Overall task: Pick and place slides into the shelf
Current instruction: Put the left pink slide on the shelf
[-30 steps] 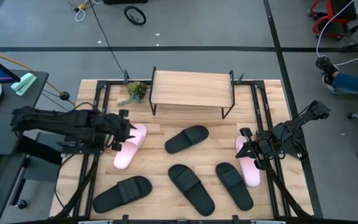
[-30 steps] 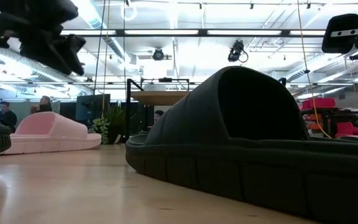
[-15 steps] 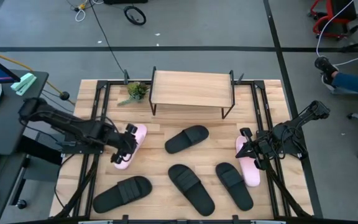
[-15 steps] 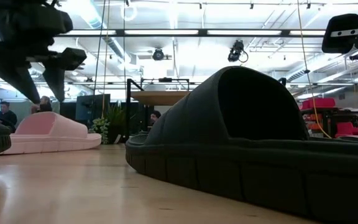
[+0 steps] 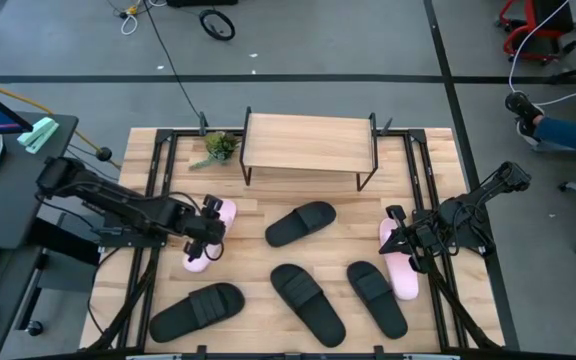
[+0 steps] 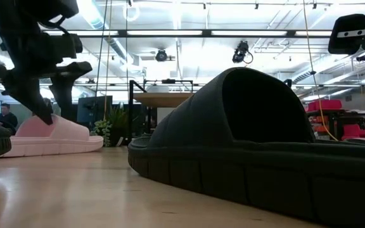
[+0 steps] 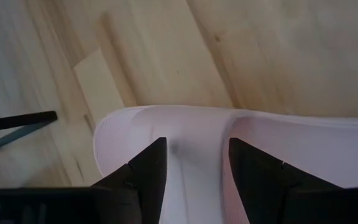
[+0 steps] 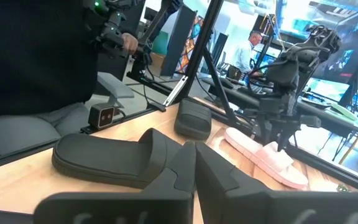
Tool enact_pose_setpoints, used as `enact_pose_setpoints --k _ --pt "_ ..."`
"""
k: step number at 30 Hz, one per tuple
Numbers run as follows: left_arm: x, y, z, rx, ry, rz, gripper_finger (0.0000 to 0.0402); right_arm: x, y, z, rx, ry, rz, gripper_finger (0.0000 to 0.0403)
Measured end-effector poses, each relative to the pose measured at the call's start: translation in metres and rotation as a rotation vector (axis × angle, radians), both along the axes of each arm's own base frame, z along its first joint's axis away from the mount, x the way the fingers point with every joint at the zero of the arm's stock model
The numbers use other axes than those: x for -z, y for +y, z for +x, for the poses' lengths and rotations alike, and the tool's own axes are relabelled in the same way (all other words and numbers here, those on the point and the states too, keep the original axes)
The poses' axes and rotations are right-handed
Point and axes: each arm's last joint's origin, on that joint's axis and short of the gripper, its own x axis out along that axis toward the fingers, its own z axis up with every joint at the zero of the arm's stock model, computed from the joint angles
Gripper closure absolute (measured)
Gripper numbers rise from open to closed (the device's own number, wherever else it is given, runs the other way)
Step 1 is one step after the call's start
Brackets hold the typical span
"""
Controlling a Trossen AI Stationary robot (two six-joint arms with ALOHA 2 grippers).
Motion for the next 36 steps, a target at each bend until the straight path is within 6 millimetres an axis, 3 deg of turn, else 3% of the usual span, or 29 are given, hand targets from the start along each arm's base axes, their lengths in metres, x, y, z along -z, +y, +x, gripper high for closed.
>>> enact_pose_setpoints --k 9,20,30,36 --pt "0.002 0.005 0.003 -0.106 -0.042 0.144 0.0246 0.0 0.0 0.0 0.0 0.001 0.0 0.0389" --pt "0.002 0.027 0.006 -0.227 -0.039 0.145 0.0391 0.0 0.0 0.0 0.0 0.0 0.0 0.0389" --pt "0.002 0.038 0.007 -0.283 -0.033 0.147 0.0395 0.0 0.0 0.0 0.0 0.0 0.0 0.0389" --pt "0.002 0.038 0.007 -0.283 -0.031 0.147 0.0333 0.0 0.0 0.0 0.0 0.0 0.0 0.0389"
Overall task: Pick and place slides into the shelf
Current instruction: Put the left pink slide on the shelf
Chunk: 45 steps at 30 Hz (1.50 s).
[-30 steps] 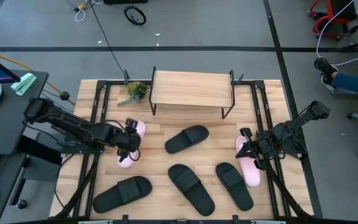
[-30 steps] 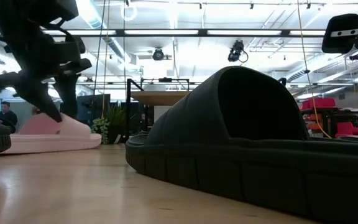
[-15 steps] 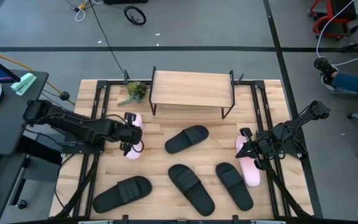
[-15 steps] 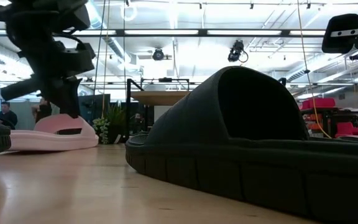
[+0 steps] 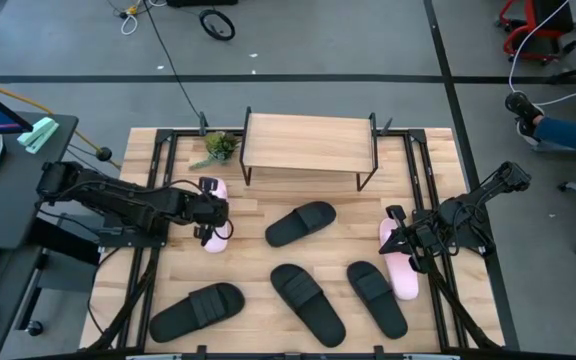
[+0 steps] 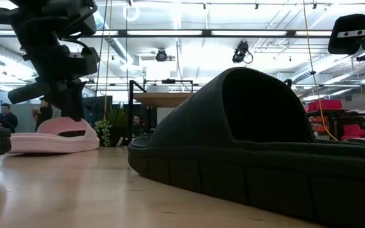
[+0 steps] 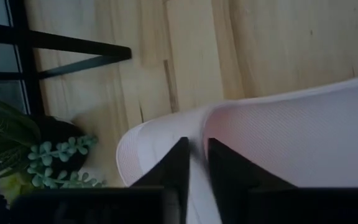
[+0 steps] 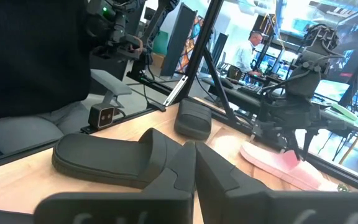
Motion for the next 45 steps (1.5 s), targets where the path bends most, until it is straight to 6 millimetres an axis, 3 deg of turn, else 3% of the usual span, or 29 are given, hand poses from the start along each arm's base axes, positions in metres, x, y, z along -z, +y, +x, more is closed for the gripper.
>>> enact_pose_setpoints --k 8,14,22,29,33,37,41,45 --pt "0.0 0.002 0.0 -0.009 0.0 -0.001 0.0239 0.0 0.0 0.0 0.0 0.0 0.0 0.0389" --pt "0.004 0.011 0.002 -0.065 0.015 -0.002 0.0223 0.0 0.0 0.0 0.0 0.0 0.0 0.0389" --pt "0.018 0.025 0.01 -0.135 0.064 0.003 0.0255 0.0 0.0 0.0 0.0 0.003 -0.002 0.0389" --pt "0.019 0.029 0.014 -0.157 0.03 0.005 0.0302 -0.008 0.0 0.0 0.007 -0.071 0.008 0.0389" --pt "0.019 0.029 0.014 -0.178 0.018 0.004 0.0352 -0.038 -0.006 -0.003 0.114 -0.208 0.151 0.0389" --pt "0.018 0.026 0.014 -0.219 -0.015 0.027 0.0388 -0.074 -0.015 -0.007 0.304 -0.175 0.393 0.0389" --pt "0.0 0.014 0.016 -0.264 -0.052 0.045 0.0382 -0.096 -0.014 -0.001 0.406 -0.069 0.449 0.0389" --pt "-0.041 -0.001 0.025 -0.251 -0.08 0.117 0.039 -0.106 -0.001 0.024 0.433 0.031 0.357 0.0389"
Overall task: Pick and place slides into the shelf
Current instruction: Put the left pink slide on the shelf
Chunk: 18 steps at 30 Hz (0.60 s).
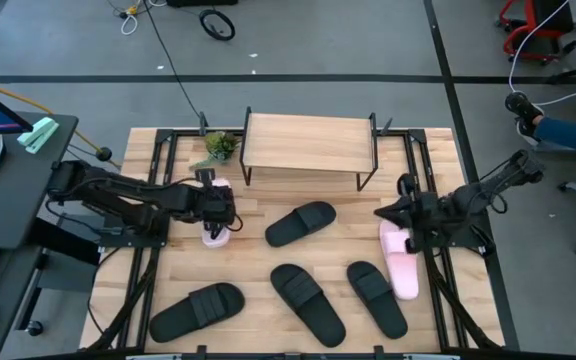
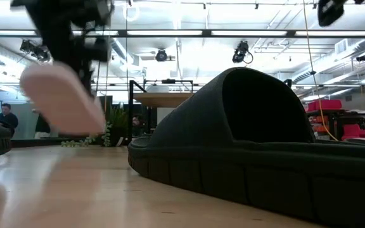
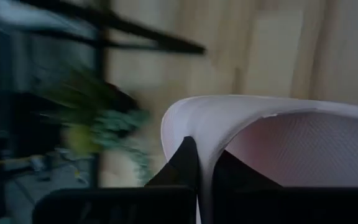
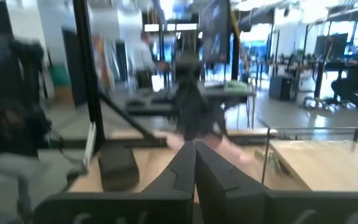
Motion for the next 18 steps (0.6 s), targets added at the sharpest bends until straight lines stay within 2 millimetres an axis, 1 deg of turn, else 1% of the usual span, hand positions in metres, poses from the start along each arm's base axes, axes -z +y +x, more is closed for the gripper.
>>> enact_pose_setpoints --k 3,6,10,12,15,18 --pt "-0.039 -0.009 0.011 -0.005 -0.112 0.081 0.0388 -0.013 0.011 0.024 0.013 0.062 -0.042 0.0389" --pt "-0.074 -0.01 0.019 0.008 -0.194 0.163 0.039 -0.031 0.021 0.048 0.028 0.095 -0.032 0.0389" --pt "-0.109 -0.007 0.027 0.076 -0.217 0.22 0.039 -0.062 0.035 0.076 0.032 0.084 0.022 0.0389" --pt "-0.119 -0.003 0.03 0.101 -0.226 0.249 0.039 -0.075 0.041 0.088 0.031 0.083 0.022 0.0389" --pt "-0.127 0.004 0.033 0.124 -0.209 0.28 0.039 -0.088 0.049 0.104 0.033 0.123 -0.019 0.0389" --pt "-0.131 0.016 0.038 0.133 -0.2 0.319 0.039 -0.09 0.055 0.117 0.035 0.194 -0.078 0.0389"
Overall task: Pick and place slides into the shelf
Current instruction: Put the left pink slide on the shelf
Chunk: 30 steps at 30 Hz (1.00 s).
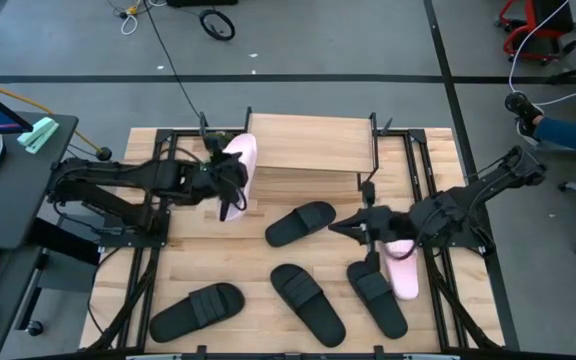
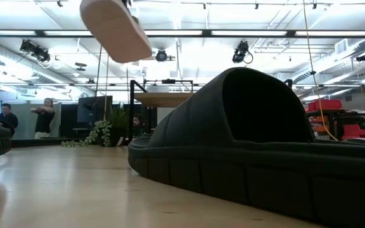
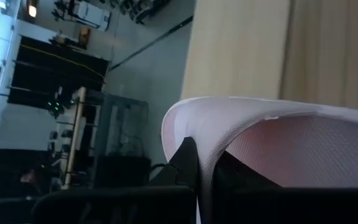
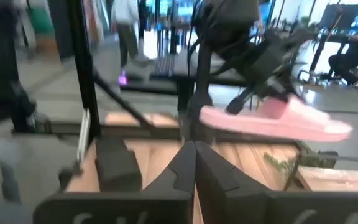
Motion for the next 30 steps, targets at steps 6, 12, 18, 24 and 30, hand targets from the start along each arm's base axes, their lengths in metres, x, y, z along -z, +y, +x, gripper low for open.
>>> enact_pose_setpoints --k 6,12,18,24,30 --pt "0.0 0.039 0.023 0.093 -0.071 -0.08 0.039 -0.003 0.002 0.014 0.016 0.046 -0.042 0.0389" --pt "0.019 0.094 0.051 0.051 -0.097 -0.052 0.039 -0.003 -0.005 0.012 0.039 0.06 -0.046 0.0389" --pt "0.053 0.146 0.071 -0.007 -0.038 -0.001 0.039 0.001 -0.007 0.011 0.043 0.096 -0.054 0.0389" --pt "0.07 0.171 0.07 -0.053 0.001 -0.005 0.0388 0.005 -0.007 0.01 0.044 0.143 -0.069 0.0389" --pt "0.07 0.187 0.062 -0.082 -0.003 -0.013 0.039 0.006 -0.008 0.01 0.044 0.148 -0.071 0.0389"
